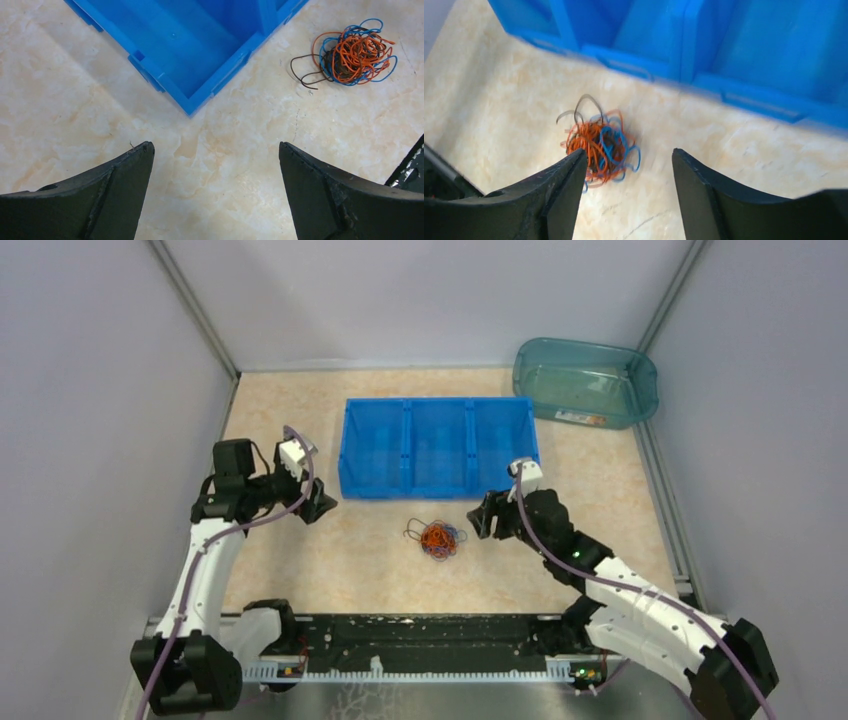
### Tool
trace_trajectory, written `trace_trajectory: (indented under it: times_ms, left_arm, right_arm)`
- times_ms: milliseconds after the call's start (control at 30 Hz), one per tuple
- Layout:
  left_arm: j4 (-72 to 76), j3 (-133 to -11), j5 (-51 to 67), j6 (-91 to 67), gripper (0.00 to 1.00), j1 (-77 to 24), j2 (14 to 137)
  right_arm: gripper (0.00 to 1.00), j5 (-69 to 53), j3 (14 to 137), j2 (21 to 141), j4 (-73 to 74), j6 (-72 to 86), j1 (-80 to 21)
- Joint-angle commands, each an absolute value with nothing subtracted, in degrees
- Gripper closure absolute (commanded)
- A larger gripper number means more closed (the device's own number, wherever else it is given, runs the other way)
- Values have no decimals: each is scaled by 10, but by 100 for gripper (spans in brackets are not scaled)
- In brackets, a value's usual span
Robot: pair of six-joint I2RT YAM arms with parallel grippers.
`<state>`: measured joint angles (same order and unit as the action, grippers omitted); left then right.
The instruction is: Untangle the cables
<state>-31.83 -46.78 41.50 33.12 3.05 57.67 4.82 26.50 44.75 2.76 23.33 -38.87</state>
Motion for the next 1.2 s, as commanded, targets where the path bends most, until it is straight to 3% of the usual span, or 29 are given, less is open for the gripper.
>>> trace_trajectory:
  times_ms: [0,467,633,967,1167]
  left_arm:
    - [-348,-460,436,349,0,32,551]
    - [-327,-448,429,319,0,32,536]
    - [-328,-447,434,323,0,32,519]
    - [-344,-459,439,336,0,32,504]
    - [-352,-460,441,349,0,32,492]
  right_arm:
    - [41,-4,215,472,-29,312,-406]
    - [55,-22,152,606,-204,398,-432]
    - [66,-14,158,668,-239,411,-432]
    - [79,-13,172,711,-261,425,-433]
    - [100,1,173,644,-241,409,-432]
